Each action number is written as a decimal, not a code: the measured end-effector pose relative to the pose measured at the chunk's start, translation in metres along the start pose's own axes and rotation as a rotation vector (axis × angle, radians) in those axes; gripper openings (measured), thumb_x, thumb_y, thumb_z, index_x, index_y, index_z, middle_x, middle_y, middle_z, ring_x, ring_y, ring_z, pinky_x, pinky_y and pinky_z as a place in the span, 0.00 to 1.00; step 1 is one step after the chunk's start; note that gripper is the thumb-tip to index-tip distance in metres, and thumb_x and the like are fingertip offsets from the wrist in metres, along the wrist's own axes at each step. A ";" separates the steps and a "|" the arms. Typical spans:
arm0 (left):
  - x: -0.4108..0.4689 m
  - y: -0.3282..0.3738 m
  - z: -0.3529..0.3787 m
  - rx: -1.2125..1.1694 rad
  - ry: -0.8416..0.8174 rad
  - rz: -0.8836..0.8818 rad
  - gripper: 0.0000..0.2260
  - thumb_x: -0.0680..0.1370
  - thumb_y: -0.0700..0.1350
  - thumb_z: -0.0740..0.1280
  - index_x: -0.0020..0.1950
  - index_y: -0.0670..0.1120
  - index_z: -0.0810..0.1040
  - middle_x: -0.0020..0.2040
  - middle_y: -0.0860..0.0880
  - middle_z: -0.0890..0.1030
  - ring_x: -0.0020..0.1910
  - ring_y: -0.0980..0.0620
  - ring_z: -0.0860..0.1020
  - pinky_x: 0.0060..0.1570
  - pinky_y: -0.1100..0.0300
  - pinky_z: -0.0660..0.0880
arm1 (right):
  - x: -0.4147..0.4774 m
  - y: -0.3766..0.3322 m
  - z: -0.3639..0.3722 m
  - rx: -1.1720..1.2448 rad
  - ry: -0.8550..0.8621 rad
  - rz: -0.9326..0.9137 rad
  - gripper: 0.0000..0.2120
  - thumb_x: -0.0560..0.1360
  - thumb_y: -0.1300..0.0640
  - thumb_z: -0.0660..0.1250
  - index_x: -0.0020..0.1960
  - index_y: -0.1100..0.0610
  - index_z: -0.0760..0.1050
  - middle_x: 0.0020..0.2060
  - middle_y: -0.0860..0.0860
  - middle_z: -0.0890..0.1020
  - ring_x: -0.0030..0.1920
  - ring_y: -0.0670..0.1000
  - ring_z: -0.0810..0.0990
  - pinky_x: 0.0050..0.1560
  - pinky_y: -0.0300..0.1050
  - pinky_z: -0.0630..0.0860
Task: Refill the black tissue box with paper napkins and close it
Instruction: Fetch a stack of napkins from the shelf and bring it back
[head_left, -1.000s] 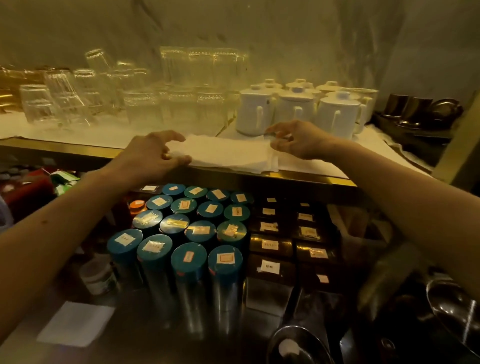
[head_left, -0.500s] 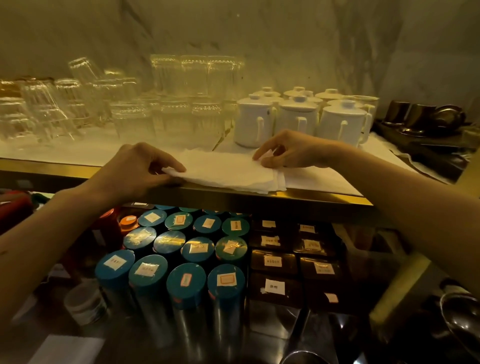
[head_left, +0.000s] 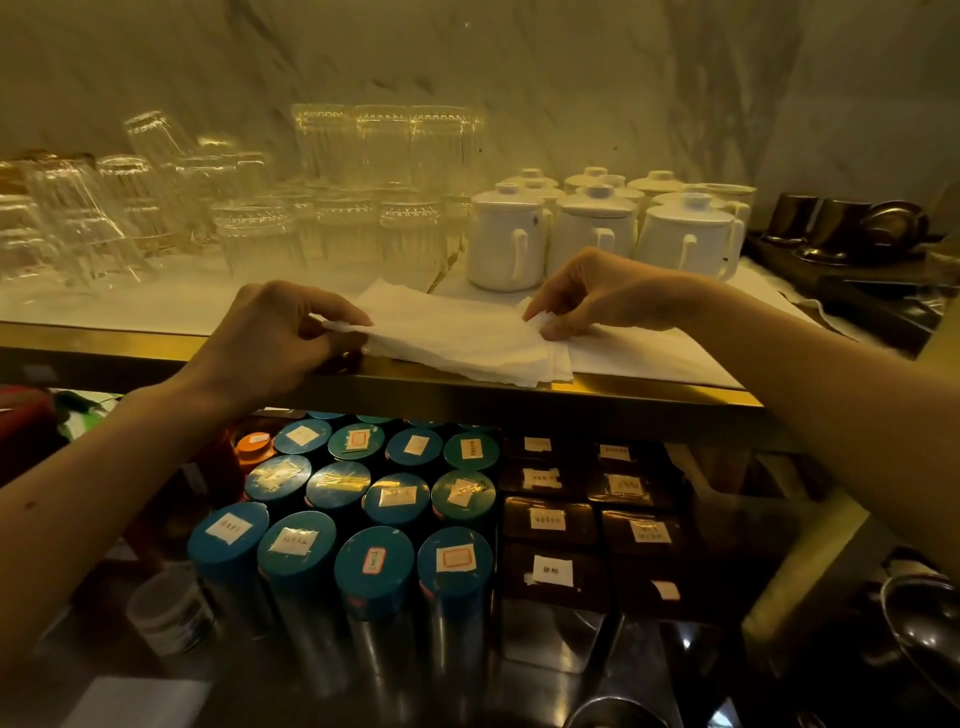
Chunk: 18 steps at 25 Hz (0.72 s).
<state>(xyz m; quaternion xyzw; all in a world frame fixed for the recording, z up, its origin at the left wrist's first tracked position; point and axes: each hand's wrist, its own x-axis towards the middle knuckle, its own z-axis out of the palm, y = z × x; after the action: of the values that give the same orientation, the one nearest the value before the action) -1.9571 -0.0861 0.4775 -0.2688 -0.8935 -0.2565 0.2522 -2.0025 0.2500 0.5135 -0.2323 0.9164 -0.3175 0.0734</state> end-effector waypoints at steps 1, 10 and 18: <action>0.001 -0.001 0.001 -0.005 0.009 -0.008 0.10 0.74 0.42 0.72 0.56 0.47 0.83 0.52 0.48 0.84 0.50 0.53 0.81 0.45 0.66 0.73 | 0.001 0.000 0.001 0.006 0.009 0.003 0.11 0.73 0.63 0.71 0.49 0.49 0.82 0.47 0.53 0.83 0.47 0.49 0.79 0.46 0.34 0.77; -0.001 -0.002 0.009 -0.129 0.038 -0.110 0.12 0.73 0.43 0.73 0.55 0.52 0.82 0.50 0.51 0.83 0.50 0.61 0.80 0.45 0.70 0.75 | 0.005 0.003 0.008 0.035 0.127 -0.017 0.08 0.74 0.63 0.71 0.46 0.50 0.82 0.48 0.59 0.83 0.50 0.57 0.80 0.52 0.45 0.81; -0.012 0.005 0.002 -0.171 0.204 -0.127 0.13 0.73 0.37 0.72 0.56 0.48 0.80 0.52 0.50 0.82 0.49 0.61 0.81 0.52 0.72 0.76 | 0.004 -0.005 0.016 0.187 0.189 -0.142 0.08 0.74 0.66 0.70 0.50 0.57 0.82 0.44 0.54 0.84 0.45 0.49 0.82 0.44 0.37 0.80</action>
<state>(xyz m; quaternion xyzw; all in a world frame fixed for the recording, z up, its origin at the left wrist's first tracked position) -1.9461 -0.0861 0.4708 -0.2048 -0.8534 -0.3731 0.3010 -1.9994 0.2360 0.5043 -0.2577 0.8670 -0.4264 -0.0143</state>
